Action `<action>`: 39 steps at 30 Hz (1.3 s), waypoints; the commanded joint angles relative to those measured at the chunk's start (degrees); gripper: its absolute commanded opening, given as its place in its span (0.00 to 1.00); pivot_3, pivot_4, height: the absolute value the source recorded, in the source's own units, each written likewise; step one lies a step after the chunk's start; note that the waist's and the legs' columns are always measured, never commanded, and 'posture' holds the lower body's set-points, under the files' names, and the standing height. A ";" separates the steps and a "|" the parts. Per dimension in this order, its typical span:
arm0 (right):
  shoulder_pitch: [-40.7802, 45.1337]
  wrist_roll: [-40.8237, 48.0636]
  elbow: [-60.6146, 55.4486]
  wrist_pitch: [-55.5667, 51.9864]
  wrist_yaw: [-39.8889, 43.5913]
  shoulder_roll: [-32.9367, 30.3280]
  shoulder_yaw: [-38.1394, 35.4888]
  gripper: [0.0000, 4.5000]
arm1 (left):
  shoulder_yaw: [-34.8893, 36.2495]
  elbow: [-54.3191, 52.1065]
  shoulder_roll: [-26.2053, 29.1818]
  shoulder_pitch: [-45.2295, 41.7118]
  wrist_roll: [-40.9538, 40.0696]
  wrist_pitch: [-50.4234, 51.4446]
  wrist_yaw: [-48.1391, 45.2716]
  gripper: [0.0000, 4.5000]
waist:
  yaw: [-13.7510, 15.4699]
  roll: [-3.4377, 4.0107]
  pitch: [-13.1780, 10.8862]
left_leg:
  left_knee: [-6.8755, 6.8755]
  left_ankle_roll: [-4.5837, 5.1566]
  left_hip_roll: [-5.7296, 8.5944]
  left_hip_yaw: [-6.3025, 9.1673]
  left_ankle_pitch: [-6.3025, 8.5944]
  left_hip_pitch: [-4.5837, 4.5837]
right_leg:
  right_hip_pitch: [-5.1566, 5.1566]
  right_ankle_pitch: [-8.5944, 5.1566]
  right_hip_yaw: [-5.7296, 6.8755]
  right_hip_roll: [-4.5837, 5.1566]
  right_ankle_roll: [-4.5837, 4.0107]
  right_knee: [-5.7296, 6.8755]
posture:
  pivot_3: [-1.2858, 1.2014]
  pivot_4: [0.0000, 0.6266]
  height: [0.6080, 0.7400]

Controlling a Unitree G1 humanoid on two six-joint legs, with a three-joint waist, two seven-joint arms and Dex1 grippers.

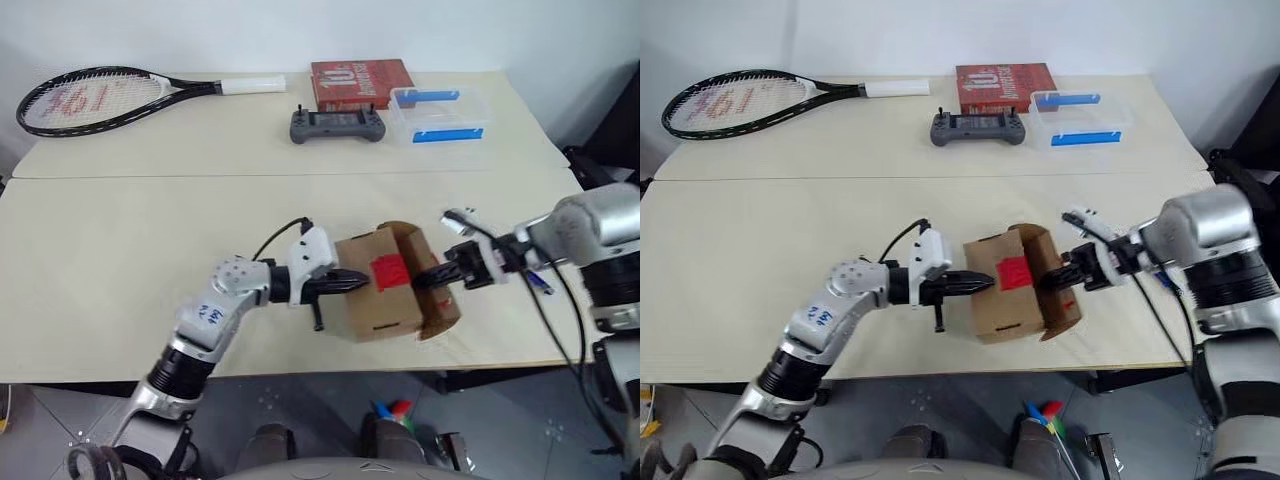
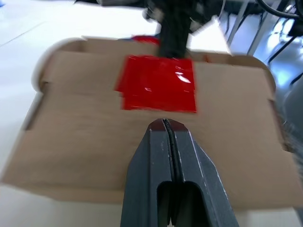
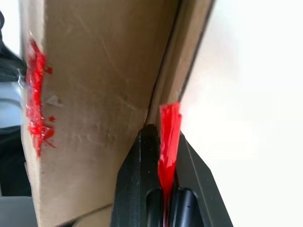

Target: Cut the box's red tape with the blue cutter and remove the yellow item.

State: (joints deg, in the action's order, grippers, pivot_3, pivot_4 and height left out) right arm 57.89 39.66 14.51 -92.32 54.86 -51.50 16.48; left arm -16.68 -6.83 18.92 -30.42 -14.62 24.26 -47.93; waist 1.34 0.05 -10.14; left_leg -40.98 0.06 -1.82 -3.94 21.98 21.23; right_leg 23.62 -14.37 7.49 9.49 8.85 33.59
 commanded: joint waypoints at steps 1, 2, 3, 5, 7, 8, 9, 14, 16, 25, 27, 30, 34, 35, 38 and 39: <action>3.42 3.16 -2.15 -0.18 1.96 -4.50 2.98 0.00 | -2.14 2.20 -3.32 0.51 2.24 -2.34 2.53 0.00 | -0.01 0.00 0.00 | 0.00 0.00 0.00 0.00 0.00 -0.01 | 0.00 0.00 0.01 0.00 0.00 0.00 | 0.52 0.24 1.00; 4.08 3.46 -2.47 -0.18 2.06 -5.47 4.04 0.00 | -2.32 2.74 -4.24 0.35 2.49 -2.84 2.91 0.00 | 0.02 0.00 0.00 | 0.00 0.00 0.00 0.00 0.00 0.01 | 0.01 0.00 0.01 0.00 0.00 -0.01 | 0.52 0.24 1.00; 4.98 3.52 -2.61 -0.18 2.13 -6.48 5.25 0.00 | -2.65 3.46 -5.28 0.06 2.85 -3.34 3.30 0.00 | 0.06 0.00 0.00 | -0.01 0.00 0.00 0.00 0.00 0.02 | 0.01 0.00 0.00 0.00 0.00 -0.02 | 0.52 0.24 1.00; 7.12 3.62 -2.63 -0.18 2.35 -8.24 7.76 0.00 | -3.04 4.53 -6.78 -0.27 3.10 -3.69 3.72 0.00 | 0.06 0.00 0.00 | -0.04 0.00 0.00 -0.01 0.00 0.05 | 0.01 0.00 0.00 0.00 0.00 -0.04 | 0.52 0.24 1.00; 9.57 3.25 -2.32 -0.18 2.14 -9.54 10.31 0.00 | -3.60 5.27 -8.25 0.03 3.37 -4.18 4.38 0.00 | 0.04 0.00 0.00 | -0.04 0.00 0.00 0.00 0.00 0.06 | 0.03 0.00 0.00 0.00 0.00 -0.05 | 0.52 0.24 1.00; 10.78 3.04 -2.33 -0.18 2.07 -10.17 11.61 0.00 | -3.93 5.52 -8.98 0.37 3.61 -4.46 4.85 0.00 | 0.05 0.00 0.00 | -0.04 0.00 0.00 0.00 0.00 0.06 | 0.03 0.00 0.00 0.00 0.00 -0.05 | 0.52 0.24 1.00; 11.92 3.06 -2.61 -0.18 2.33 -10.91 13.05 0.00 | -4.17 5.72 -9.59 0.70 3.87 -4.49 5.48 0.00 | 0.08 0.00 0.00 | -0.04 0.00 0.00 0.00 0.00 0.06 | 0.03 0.00 -0.01 0.00 0.00 -0.05 | 0.52 0.24 1.00; 16.55 3.53 -4.14 -0.18 2.78 -13.43 19.23 0.00 | -4.73 6.32 -11.10 1.95 5.27 -4.24 7.74 0.00 | 0.16 0.00 0.00 | -0.03 0.01 0.00 0.01 0.02 0.10 | 0.06 0.00 0.00 0.01 0.00 -0.09 | 0.52 0.24 1.00; 18.52 3.36 -4.22 -0.18 2.32 -13.62 21.00 0.00 | -4.48 6.75 -11.58 2.41 5.43 -3.72 8.90 0.00 | 0.16 0.00 0.00 | -0.03 0.01 0.00 0.02 0.02 0.10 | 0.06 0.00 0.00 0.01 0.00 -0.09 | 0.52 0.24 1.00; 22.84 10.20 -9.88 -0.18 -2.79 -17.20 25.15 0.00 | -3.57 11.09 -13.87 2.39 5.89 -3.86 12.22 0.00 | 0.30 0.00 0.00 | -0.09 0.03 0.00 0.06 0.03 0.14 | 0.05 0.01 0.03 0.03 -0.01 -0.11 | 0.52 0.24 1.00; 23.15 13.86 -11.20 -0.18 -5.80 -18.27 24.81 0.00 | -3.41 11.27 -14.05 2.82 5.98 -3.49 12.40 0.00 | 0.28 0.00 0.00 | -0.08 0.03 0.00 0.07 0.04 0.18 | 0.08 0.01 0.04 0.03 -0.01 -0.12 | 0.52 0.24 1.00; 22.19 21.10 -12.56 -0.18 -12.77 -18.99 22.78 0.00 | -3.10 11.38 -13.96 2.78 6.01 -3.18 12.04 0.00 | 0.25 0.00 0.00 | -0.05 0.03 0.00 0.07 0.05 0.22 | 0.13 0.01 0.06 0.03 -0.01 -0.13 | 0.52 0.24 1.00; 20.01 28.64 -13.61 -0.18 -22.39 -19.45 19.88 0.00 | -2.64 11.28 -13.81 1.80 5.89 -2.43 11.71 0.00 | 0.25 0.00 0.00 | -0.05 0.03 -0.01 0.07 0.05 0.23 | 0.13 0.01 0.08 0.04 -0.01 -0.15 | 0.52 0.24 1.00; 19.52 30.06 -13.91 -0.18 -24.47 -19.56 19.27 0.00 | -2.61 11.25 -13.75 1.54 5.94 -2.28 11.60 0.00 | 0.25 0.00 0.00 | -0.06 0.03 -0.01 0.07 0.05 0.23 | 0.12 0.01 0.09 0.04 -0.01 -0.15 | 0.52 0.24 1.00; 18.46 33.64 -15.20 -0.18 -30.19 -19.41 17.39 0.00 | -2.55 11.24 -13.54 1.05 6.11 -1.79 11.35 0.00 | 0.23 0.00 0.00 | -0.09 0.04 -0.01 0.06 0.06 0.23 | 0.12 0.01 0.08 0.04 -0.02 -0.14 | 0.52 0.24 1.00; 18.27 35.07 -15.27 -0.18 -32.06 -19.17 16.83 0.00 | -2.55 11.22 -13.51 0.98 6.17 -1.68 11.28 0.00 | 0.20 0.00 0.00 | -0.08 0.04 -0.01 0.05 0.06 0.23 | 0.12 0.01 0.08 0.04 -0.02 -0.14 | 0.52 0.24 1.00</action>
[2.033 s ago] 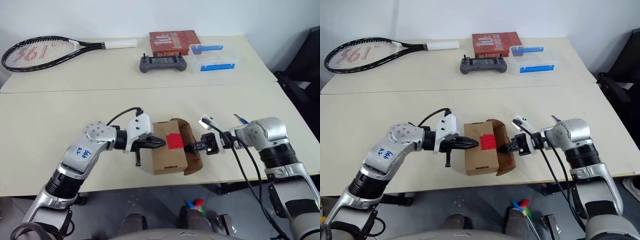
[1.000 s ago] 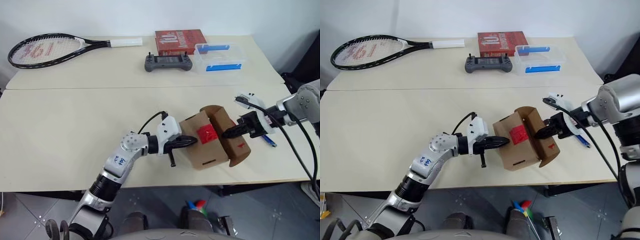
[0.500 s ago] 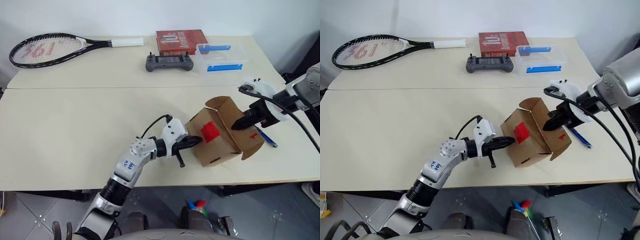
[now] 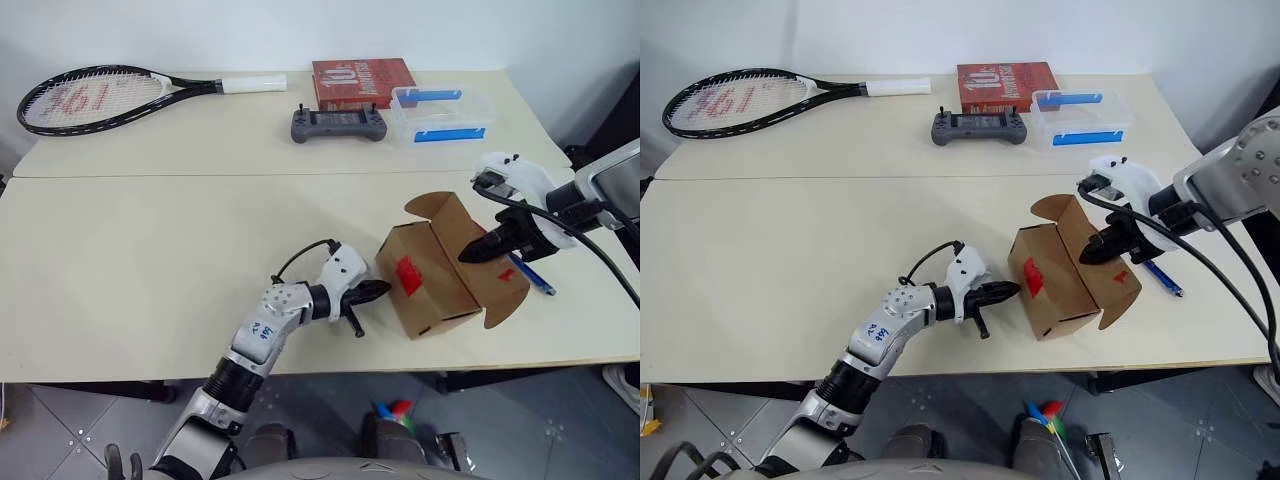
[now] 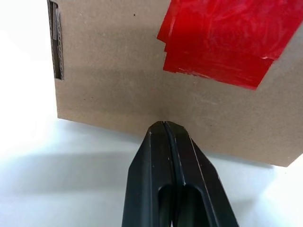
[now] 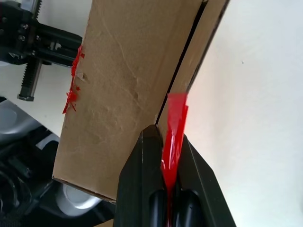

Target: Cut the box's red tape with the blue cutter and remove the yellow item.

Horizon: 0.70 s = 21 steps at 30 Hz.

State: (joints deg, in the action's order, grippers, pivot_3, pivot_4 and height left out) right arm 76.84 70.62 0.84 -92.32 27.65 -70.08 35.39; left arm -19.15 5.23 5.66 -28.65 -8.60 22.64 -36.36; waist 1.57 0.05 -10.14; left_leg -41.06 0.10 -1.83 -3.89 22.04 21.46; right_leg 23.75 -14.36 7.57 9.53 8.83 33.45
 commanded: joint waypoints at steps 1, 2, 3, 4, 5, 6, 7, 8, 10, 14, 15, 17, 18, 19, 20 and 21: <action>-0.90 5.70 -1.61 -0.18 -6.68 -0.38 -2.61 0.00 | -0.14 -0.91 -0.21 -0.85 0.24 0.17 -0.36 0.00 | -0.03 0.00 0.00 | 0.00 0.00 -0.01 0.00 0.00 0.00 | 0.00 0.00 0.00 0.00 0.00 0.01 | 0.52 0.24 1.00; -1.23 7.51 -1.68 -0.18 -8.52 -0.25 -3.10 0.00 | -0.21 -1.07 -0.14 -0.89 0.31 0.45 -0.42 0.00 | -0.03 0.00 0.00 | 0.00 0.00 -0.01 0.00 0.00 0.00 | 0.00 0.00 0.00 0.00 0.00 0.01 | 0.52 0.24 1.00; -1.71 9.49 -1.85 -0.18 -10.51 -0.14 -3.62 0.00 | -0.32 -1.32 0.00 -0.90 0.42 0.79 -0.49 0.00 | -0.03 0.00 0.00 | 0.00 0.00 -0.01 0.00 0.00 0.00 | 0.00 0.00 0.01 0.00 0.00 0.01 | 0.52 0.24 1.00; -2.47 11.94 -2.47 -0.18 -12.74 -0.03 -4.21 0.00 | -0.41 -1.96 0.39 -0.78 0.51 1.53 -0.57 0.00 | -0.02 0.00 0.00 | 0.00 0.00 -0.01 0.00 0.00 0.00 | 0.00 0.00 0.00 0.00 0.00 0.01 | 0.52 0.24 1.00; -3.27 14.15 -3.02 -0.18 -14.92 0.09 -4.84 0.00 | -0.46 -2.66 0.84 -0.65 0.55 2.31 -0.70 0.00 | -0.01 0.00 0.00 | 0.00 0.00 -0.01 0.00 0.00 0.00 | 0.00 0.00 0.00 0.00 0.00 0.02 | 0.52 0.24 1.00; -4.10 16.12 -3.46 -0.18 -17.05 0.24 -5.52 0.00 | -0.57 -3.41 1.49 -0.56 0.69 2.96 -0.98 0.00 | -0.02 0.00 0.00 | 0.00 0.00 -0.01 0.00 0.00 0.00 | 0.00 0.00 0.01 0.00 0.00 0.02 | 0.52 0.24 1.00; -4.90 17.81 -3.74 -0.18 -19.08 0.39 -6.26 0.00 | -0.65 -4.11 2.22 -0.53 0.81 3.55 -1.31 0.00 | -0.03 0.00 0.00 | 0.00 0.00 -0.01 0.00 0.00 0.00 | 0.00 0.00 0.01 0.00 0.00 0.02 | 0.52 0.24 1.00; -5.70 18.83 -3.89 -0.18 -21.29 0.62 -7.29 0.00 | -0.44 -4.73 3.03 -0.53 0.69 4.07 -1.68 0.00 | -0.01 0.00 0.00 | 0.00 0.00 -0.02 0.00 0.00 0.00 | 0.00 0.00 0.02 0.00 0.00 0.03 | 0.52 0.24 1.00; -6.63 19.92 -4.34 -0.18 -24.82 0.93 -8.97 0.00 | 0.10 -5.35 4.28 -0.67 0.38 4.85 -2.18 0.00 | 0.04 0.00 0.00 | 0.00 0.00 -0.02 0.00 0.00 -0.01 | 0.00 0.00 0.02 0.00 0.00 0.04 | 0.52 0.24 1.00; -7.08 23.38 -4.13 -0.18 -29.92 1.19 -10.62 0.00 | 0.43 -5.69 6.57 -1.27 0.13 5.68 -3.91 0.00 | -0.03 0.00 0.00 | -0.01 0.01 -0.02 0.00 0.00 0.00 | 0.00 0.00 0.01 0.00 0.00 0.04 | 0.52 0.24 1.00; -7.19 24.46 -4.26 -0.18 -31.00 0.97 -10.82 0.00 | 0.58 -6.03 7.15 -1.54 -0.07 6.08 -4.42 0.00 | -0.06 0.00 0.00 | -0.01 0.01 -0.02 -0.01 0.00 0.00 | 0.00 0.00 0.01 0.00 0.00 0.04 | 0.52 0.24 1.00; -7.41 26.17 -4.70 -0.18 -33.03 0.62 -11.03 0.00 | 1.30 -7.46 8.77 -2.18 -1.10 7.92 -6.03 0.00 | -0.07 0.00 0.00 | -0.01 0.01 -0.02 -0.01 0.00 0.00 | 0.00 0.00 0.01 0.00 -0.01 0.05 | 0.52 0.24 1.00; -7.66 26.79 -4.72 -0.18 -34.22 0.63 -11.27 0.00 | 1.98 -8.63 9.97 -2.52 -2.33 9.60 -7.48 0.00 | -0.07 0.00 0.00 | 0.00 0.01 -0.03 -0.01 0.00 0.00 | 0.02 0.00 0.01 0.00 -0.01 0.05 | 0.52 0.24 1.00; -7.93 27.42 -4.77 -0.18 -35.20 0.55 -11.54 0.00 | 2.39 -9.57 10.79 -2.69 -3.23 10.85 -8.41 0.00 | -0.07 0.00 0.00 | 0.01 0.01 -0.03 -0.01 0.00 0.00 | 0.02 0.00 0.01 0.00 -0.01 0.06 | 0.52 0.24 1.00; -8.24 28.06 -4.84 -0.18 -36.15 0.45 -11.86 0.00 | 3.00 -10.97 11.78 -2.90 -4.82 12.56 -9.92 0.00 | -0.08 0.00 0.00 | 0.01 0.01 -0.03 -0.01 0.00 0.01 | 0.02 0.00 0.02 0.00 -0.01 0.05 | 0.52 0.24 1.00; -8.47 28.62 -4.89 -0.18 -37.01 0.45 -12.20 0.00 | 4.42 -12.75 12.42 -3.17 -7.71 15.10 -11.53 0.00 | -0.09 0.00 0.00 | 0.01 0.01 -0.03 -0.01 0.00 0.01 | 0.02 0.00 0.02 0.00 -0.01 0.05 | 0.52 0.24 1.00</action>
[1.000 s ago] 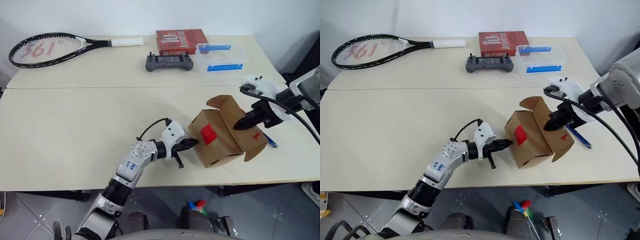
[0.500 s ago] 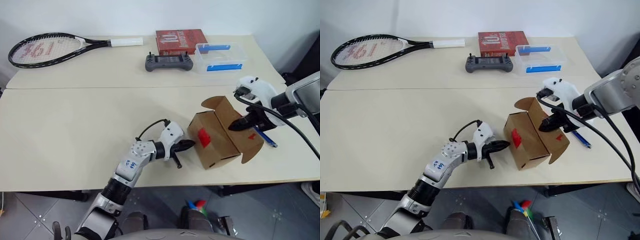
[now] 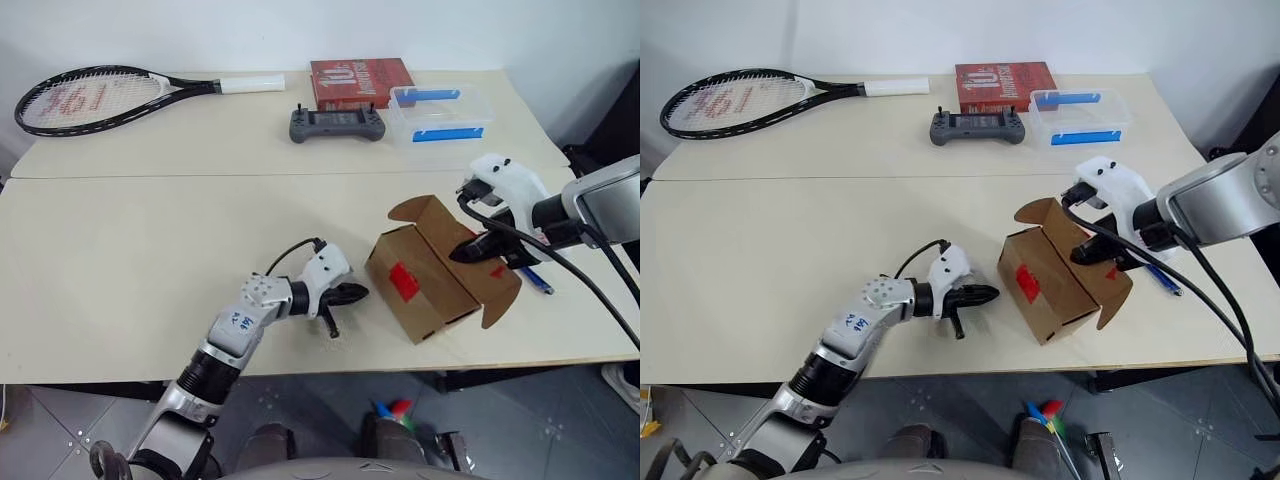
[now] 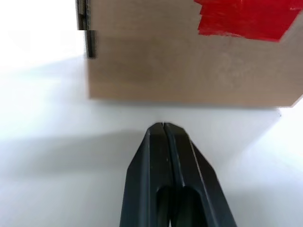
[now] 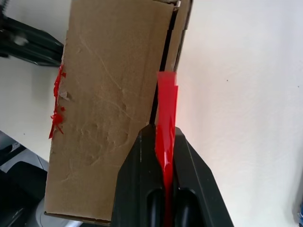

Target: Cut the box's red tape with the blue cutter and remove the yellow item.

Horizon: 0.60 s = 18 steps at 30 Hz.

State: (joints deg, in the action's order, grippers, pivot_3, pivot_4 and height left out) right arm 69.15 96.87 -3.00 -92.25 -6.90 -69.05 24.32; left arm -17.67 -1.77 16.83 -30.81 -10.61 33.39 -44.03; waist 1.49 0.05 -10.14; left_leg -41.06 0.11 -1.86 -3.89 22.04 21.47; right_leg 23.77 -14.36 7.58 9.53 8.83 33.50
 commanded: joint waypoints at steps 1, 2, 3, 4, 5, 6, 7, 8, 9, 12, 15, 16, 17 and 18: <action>-0.94 2.91 -1.08 -0.22 -3.16 -0.59 -1.34 0.00 | 3.91 -6.95 1.58 -1.18 -7.68 6.10 -4.80 0.00 | -0.02 0.00 0.00 | 0.01 0.00 0.00 0.00 0.00 0.00 | 0.00 0.00 -0.01 0.00 0.00 0.00 | 0.52 0.24 1.00; -1.12 3.50 -0.97 0.11 -4.27 -0.55 -1.50 0.00 | 5.33 -8.37 2.33 -1.69 -10.19 8.01 -6.18 0.00 | 0.02 0.00 0.00 | 0.01 0.00 0.00 0.00 0.00 0.00 | 0.00 0.00 0.00 0.00 0.00 -0.01 | 0.52 0.24 1.00; -1.25 4.32 -0.98 0.45 -5.22 -0.65 -1.50 0.00 | 6.22 -9.91 3.35 -2.55 -12.36 9.37 -7.97 0.00 | 0.05 0.00 0.00 | 0.01 0.00 0.00 0.01 0.00 0.00 | 0.00 0.00 -0.01 0.00 0.00 -0.01 | 0.52 0.24 1.00; -1.43 5.49 -1.16 0.93 -6.12 -0.85 -1.33 0.00 | 7.61 -10.99 2.86 -4.18 -15.05 10.54 -8.81 0.00 | 0.05 -0.01 -0.01 | 0.00 0.00 0.00 0.01 0.00 0.02 | 0.00 0.00 0.00 0.00 0.00 -0.02 | 0.52 0.24 1.00; -1.71 6.68 -1.55 1.56 -7.16 -1.07 -1.14 0.00 | 8.81 -11.08 1.11 -6.03 -17.00 11.01 -8.29 0.00 | 0.17 -0.01 -0.01 | -0.02 0.00 0.00 0.01 0.00 0.03 | 0.00 0.00 0.00 0.00 0.00 -0.02 | 0.52 0.24 1.00; -1.98 8.19 -1.95 2.38 -8.24 -1.39 -0.83 0.00 | 9.26 -10.31 -1.00 -7.53 -17.92 10.88 -7.19 0.00 | 0.18 -0.02 -0.01 | -0.07 0.01 0.01 0.03 0.00 0.06 | 0.00 0.00 0.00 0.00 0.00 -0.01 | 0.52 0.24 1.00; -2.18 9.43 -2.22 3.06 -9.21 -1.67 -0.56 0.00 | 9.49 -9.62 -2.44 -8.43 -18.38 10.80 -6.23 0.00 | 0.23 -0.02 -0.01 | -0.10 0.01 0.01 0.03 0.00 0.06 | -0.02 0.00 0.00 0.00 0.00 -0.02 | 0.52 0.24 1.00; -2.30 10.64 -2.56 3.78 -10.25 -1.91 -0.26 0.00 | 8.68 -8.48 -3.58 -9.08 -17.60 9.67 -5.72 0.00 | 0.22 -0.03 0.00 | -0.11 0.02 0.02 0.03 0.00 0.07 | -0.05 0.00 -0.01 0.00 0.00 -0.04 | 0.52 0.24 1.00; -2.43 11.90 -2.88 4.54 -11.24 -2.22 0.07 0.00 | 7.90 -7.42 -4.53 -9.53 -16.70 8.72 -5.16 0.00 | 0.11 -0.04 0.00 | -0.11 0.04 0.03 0.03 0.01 0.05 | -0.07 0.00 -0.01 0.00 0.00 -0.06 | 0.52 0.24 1.00; -2.83 15.24 -3.99 6.76 -14.10 -3.20 1.17 0.00 | 5.34 -3.90 -8.16 -11.02 -13.83 5.79 -2.71 0.00 | -0.01 -0.04 0.00 | -0.04 0.06 0.02 -0.01 0.02 0.00 | -0.06 0.00 0.01 0.00 0.00 -0.04 | 0.52 0.24 1.00; -3.52 16.13 -5.15 8.31 -15.05 -3.80 1.55 0.00 | 0.82 -1.39 -9.49 -11.70 -10.20 2.83 -2.29 0.00 | 0.05 -0.04 0.00 | 0.00 0.05 0.02 -0.02 0.02 0.02 | -0.02 0.00 0.03 -0.01 0.01 -0.04 | 0.52 0.24 1.00; -3.83 16.13 -5.52 8.74 -15.09 -3.99 1.51 0.00 | -0.18 -1.20 -9.43 -11.35 -9.53 2.28 -2.55 0.00 | 0.06 -0.04 0.00 | -0.01 0.05 0.02 -0.03 0.02 0.02 | -0.02 0.00 0.02 -0.01 0.01 -0.05 | 0.52 0.24 1.00; -4.11 16.13 -5.91 9.17 -15.14 -4.14 1.47 0.00 | -0.75 -1.08 -9.41 -10.93 -9.15 1.90 -2.63 0.00 | 0.07 -0.05 0.00 | -0.01 0.06 0.02 -0.03 0.02 0.03 | -0.02 0.00 0.02 -0.01 0.01 -0.06 | 0.52 0.24 1.00; -4.37 16.13 -6.19 9.53 -15.14 -4.33 1.37 0.00 | -1.12 -0.83 -9.45 -10.63 -8.78 1.58 -2.47 0.00 | 0.07 -0.05 0.00 | -0.01 0.06 0.02 -0.03 0.02 0.03 | -0.02 0.00 0.01 -0.01 0.01 -0.06 | 0.52 0.24 1.00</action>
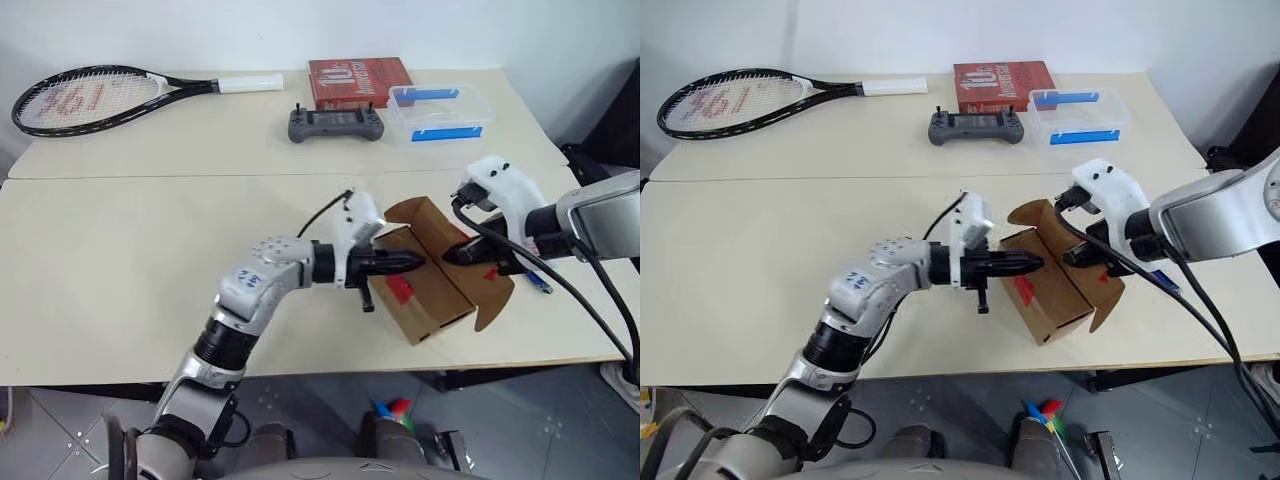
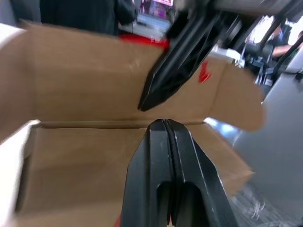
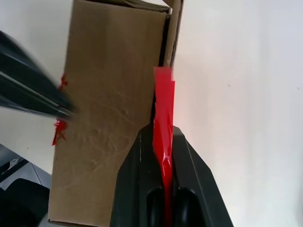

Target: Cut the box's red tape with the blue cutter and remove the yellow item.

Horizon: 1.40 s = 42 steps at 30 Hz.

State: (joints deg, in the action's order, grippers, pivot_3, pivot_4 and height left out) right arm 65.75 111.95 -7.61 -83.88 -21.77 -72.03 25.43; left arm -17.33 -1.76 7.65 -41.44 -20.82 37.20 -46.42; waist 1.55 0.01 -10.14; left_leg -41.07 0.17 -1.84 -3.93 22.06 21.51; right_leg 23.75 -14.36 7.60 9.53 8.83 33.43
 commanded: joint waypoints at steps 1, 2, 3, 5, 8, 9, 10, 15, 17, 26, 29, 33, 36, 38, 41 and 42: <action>-1.31 1.05 -1.90 1.61 -0.20 -1.58 0.05 0.00 | -1.91 -0.17 -0.30 0.26 2.34 -3.16 0.41 0.00 | 0.00 0.00 0.00 | 0.00 0.00 0.00 0.00 0.00 0.01 | 0.00 0.00 0.00 0.00 0.00 -0.01 | 0.52 0.24 1.00; -1.66 1.05 -2.23 2.06 -0.11 -1.79 -0.13 0.00 | -2.33 0.75 -0.43 0.51 3.36 -4.02 1.14 0.00 | -0.01 0.00 0.00 | 0.00 0.00 0.00 0.00 0.00 0.01 | 0.00 0.00 0.00 0.00 0.00 -0.01 | 0.52 0.24 1.00; -2.02 1.05 -2.60 2.56 -0.06 -1.93 -0.28 0.00 | -2.97 1.81 -0.44 0.75 4.70 -5.25 1.79 0.00 | 0.00 0.00 0.00 | -0.01 0.00 -0.01 0.00 0.00 0.00 | 0.00 0.00 0.00 0.00 0.00 0.00 | 0.52 0.24 1.00; -2.86 1.05 -3.31 3.34 0.25 -2.48 -0.64 0.00 | -3.88 3.70 -0.74 1.34 6.57 -7.26 2.73 0.00 | 0.00 0.00 0.00 | -0.03 0.00 -0.01 0.00 0.00 -0.01 | -0.01 0.00 -0.01 0.00 0.00 0.00 | 0.52 0.24 1.00; -4.36 1.05 -3.96 3.95 0.97 -3.90 -1.48 0.00 | -4.97 4.43 -0.22 2.38 7.67 -8.60 2.24 0.00 | 0.18 -0.02 0.01 | -0.12 0.02 -0.01 0.01 0.01 -0.01 | -0.05 0.00 -0.03 0.00 -0.01 -0.01 | 0.52 0.24 1.00; -4.99 1.05 -3.59 3.74 1.25 -4.86 -2.03 0.00 | -4.66 3.88 0.19 2.75 7.42 -8.11 2.10 0.00 | 0.28 -0.01 0.01 | -0.14 0.03 -0.01 0.01 0.01 -0.01 | -0.06 0.00 -0.03 0.00 -0.01 0.00 | 0.52 0.24 1.00; -5.56 1.05 -3.10 3.41 1.51 -5.86 -2.56 0.00 | -4.29 3.06 0.90 3.09 7.11 -7.34 1.87 0.00 | 0.32 -0.02 0.01 | -0.14 0.03 -0.01 0.01 0.02 -0.01 | -0.06 0.00 -0.04 0.00 -0.01 0.00 | 0.52 0.24 1.00; -6.12 -4.32 3.07 0.21 5.97 -8.12 -5.89 0.00 | -3.86 -1.59 8.15 5.59 5.74 -2.53 -2.15 0.00 | 0.42 -0.01 0.01 | -0.06 0.04 -0.02 0.03 0.02 -0.01 | -0.04 0.00 -0.01 0.00 -0.01 -0.02 | 0.52 0.24 1.00; -5.70 -9.74 6.27 -2.03 9.60 -7.74 -7.51 0.00 | -3.39 -2.23 10.44 6.86 5.32 -1.02 -2.46 0.00 | 0.16 0.02 0.03 | 0.02 0.04 -0.03 0.02 0.02 -0.08 | -0.05 -0.01 -0.02 0.00 -0.03 -0.01 | 0.52 0.24 1.00; -8.95 -24.96 6.26 -8.61 23.36 -2.99 -12.72 0.00 | -0.16 -3.96 10.44 10.69 5.37 -1.56 1.31 0.00 | 1.49 0.06 0.05 | -0.26 0.10 0.00 0.01 0.01 -0.01 | -0.12 0.03 -0.17 0.01 -0.15 -0.01 | 0.52 0.24 1.00; -11.79 -27.27 4.83 -8.62 25.05 -0.43 -14.90 0.00 | 1.35 -4.32 9.47 11.22 5.30 -1.22 3.46 0.00 | 1.39 0.06 0.05 | -0.22 0.10 0.00 0.00 0.01 0.07 | -0.01 0.05 -0.14 0.00 -0.12 0.00 | 0.52 0.24 1.00; -16.42 -29.98 2.83 -8.00 24.50 4.09 -19.40 0.00 | 1.92 -5.04 10.40 11.87 5.57 -0.27 4.25 0.00 | 1.33 0.07 0.05 | -0.08 0.09 0.00 0.00 0.01 0.11 | 0.08 0.07 -0.04 0.00 -0.08 0.02 | 0.52 0.24 1.00; -20.12 -31.85 0.10 -7.53 23.78 6.63 -23.02 0.00 | 2.14 -5.44 11.65 12.12 5.63 0.22 4.27 0.00 | 1.36 0.07 0.05 | -0.04 0.08 0.00 0.00 0.00 0.11 | 0.08 0.08 0.02 0.00 -0.05 0.01 | 0.52 0.24 1.00; -21.66 -33.11 -0.95 -7.89 22.96 7.93 -25.13 0.00 | 2.54 -5.68 12.14 12.17 5.45 0.64 4.54 0.00 | 1.31 0.07 0.05 | -0.03 0.08 0.00 -0.02 0.01 0.10 | 0.08 0.09 0.02 0.00 -0.04 0.00 | 0.52 0.24 1.00; -25.61 -32.02 -1.39 -7.26 19.88 10.82 -31.03 0.10 | 3.34 -6.25 13.65 11.92 4.81 2.34 4.10 0.00 | 1.34 0.07 0.05 | -0.04 0.07 0.00 -0.03 0.00 0.10 | 0.07 0.09 0.02 0.00 -0.03 0.00 | 0.52 0.24 1.00; -27.49 -32.00 -2.18 -6.40 19.46 11.46 -33.42 0.15 | 3.79 -6.53 14.22 11.62 4.36 3.51 3.90 0.00 | 1.37 0.07 0.05 | -0.06 0.06 0.00 -0.02 0.00 0.09 | 0.06 0.09 0.03 0.00 -0.03 0.02 | 0.52 0.24 1.00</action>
State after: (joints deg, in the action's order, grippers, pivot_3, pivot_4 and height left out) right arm 39.19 78.92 -7.87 -91.19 -1.35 -60.75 -3.68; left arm -14.82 -6.10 21.35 -29.29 -15.50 39.72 -42.11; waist 2.93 0.07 -10.10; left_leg -41.12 0.23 -1.84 -3.95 22.06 21.60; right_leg 23.81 -14.26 7.62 9.53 8.80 33.44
